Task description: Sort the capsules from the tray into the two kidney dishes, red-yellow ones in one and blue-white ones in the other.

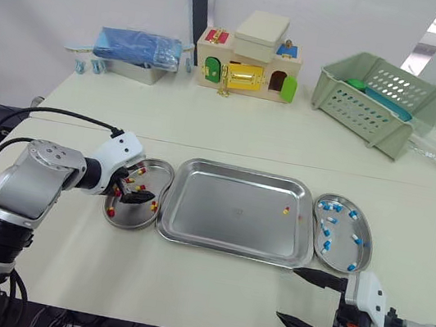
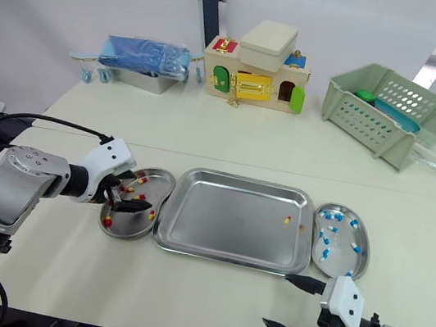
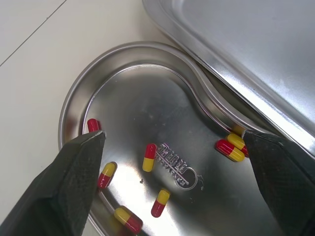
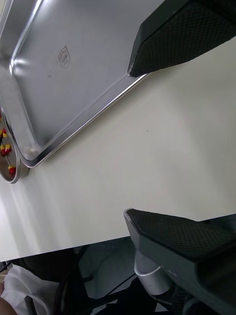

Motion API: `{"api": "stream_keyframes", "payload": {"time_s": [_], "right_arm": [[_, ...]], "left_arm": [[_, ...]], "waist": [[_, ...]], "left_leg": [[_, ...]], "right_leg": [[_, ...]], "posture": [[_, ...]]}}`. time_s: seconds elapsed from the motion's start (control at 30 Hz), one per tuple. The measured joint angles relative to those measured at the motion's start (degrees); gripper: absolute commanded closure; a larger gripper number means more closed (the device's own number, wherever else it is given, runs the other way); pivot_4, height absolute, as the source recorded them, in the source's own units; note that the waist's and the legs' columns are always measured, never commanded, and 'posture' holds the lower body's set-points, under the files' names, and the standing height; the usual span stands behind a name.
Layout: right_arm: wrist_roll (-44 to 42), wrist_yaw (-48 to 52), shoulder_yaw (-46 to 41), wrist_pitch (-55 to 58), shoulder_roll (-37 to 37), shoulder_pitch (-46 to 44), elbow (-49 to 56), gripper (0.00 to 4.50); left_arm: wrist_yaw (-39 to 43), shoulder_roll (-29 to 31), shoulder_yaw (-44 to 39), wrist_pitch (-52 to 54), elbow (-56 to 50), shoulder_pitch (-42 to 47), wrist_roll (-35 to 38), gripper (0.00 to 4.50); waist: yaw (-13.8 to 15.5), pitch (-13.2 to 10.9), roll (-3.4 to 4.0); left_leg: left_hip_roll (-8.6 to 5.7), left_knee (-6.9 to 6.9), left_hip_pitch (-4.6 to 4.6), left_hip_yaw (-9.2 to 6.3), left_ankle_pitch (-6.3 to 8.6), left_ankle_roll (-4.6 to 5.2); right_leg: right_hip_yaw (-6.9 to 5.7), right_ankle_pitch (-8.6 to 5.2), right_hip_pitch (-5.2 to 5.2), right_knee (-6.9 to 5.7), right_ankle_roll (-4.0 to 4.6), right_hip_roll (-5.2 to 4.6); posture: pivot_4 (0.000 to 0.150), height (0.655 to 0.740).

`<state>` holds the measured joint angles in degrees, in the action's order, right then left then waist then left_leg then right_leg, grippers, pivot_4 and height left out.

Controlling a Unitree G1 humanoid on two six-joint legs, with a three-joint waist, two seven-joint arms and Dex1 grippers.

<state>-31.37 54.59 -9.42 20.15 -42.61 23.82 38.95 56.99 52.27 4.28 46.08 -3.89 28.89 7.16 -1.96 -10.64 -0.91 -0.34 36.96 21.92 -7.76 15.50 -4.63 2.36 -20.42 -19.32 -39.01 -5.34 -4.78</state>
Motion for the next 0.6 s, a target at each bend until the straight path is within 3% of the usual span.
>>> {"api": "stream_keyframes", "payload": {"time_s": [0.23,0.37,0.6], "right_arm": [[-4.77,2.18,-10.18,3.91,-4.92,-0.29,-5.21,0.0],[-5.75,5.49,-16.99,6.12,-9.21,0.16,-12.17,0.0],[-1.17,8.53,-19.46,3.36,-12.91,-7.35,-29.98,0.0]], "left_arm": [[2.74,2.61,-10.89,-2.9,-1.41,-7.55,7.26,0.03],[4.38,7.95,-22.32,-8.25,-0.81,-21.88,7.13,0.03],[4.39,5.53,-41.86,-13.75,-0.43,-43.9,6.3,0.03]], "waist": [[-0.5,0.0,0.0],[-1.13,0.0,0.0],[-0.99,-0.01,-0.02]], "left_leg": [[0.03,-0.03,-0.01,0.02,0.01,0.01],[0.03,-0.12,-0.06,0.08,0.02,0.03],[0.03,-0.12,-0.08,0.13,0.02,0.04]], "right_leg": [[0.02,0.0,-0.02,0.0,0.01,0.0],[0.06,0.0,0.0,0.04,0.01,-0.01],[0.08,0.0,0.0,0.05,0.02,-0.05]], "posture": [[0.15,0.74],[0.15,0.74],[0.15,0.74]]}}
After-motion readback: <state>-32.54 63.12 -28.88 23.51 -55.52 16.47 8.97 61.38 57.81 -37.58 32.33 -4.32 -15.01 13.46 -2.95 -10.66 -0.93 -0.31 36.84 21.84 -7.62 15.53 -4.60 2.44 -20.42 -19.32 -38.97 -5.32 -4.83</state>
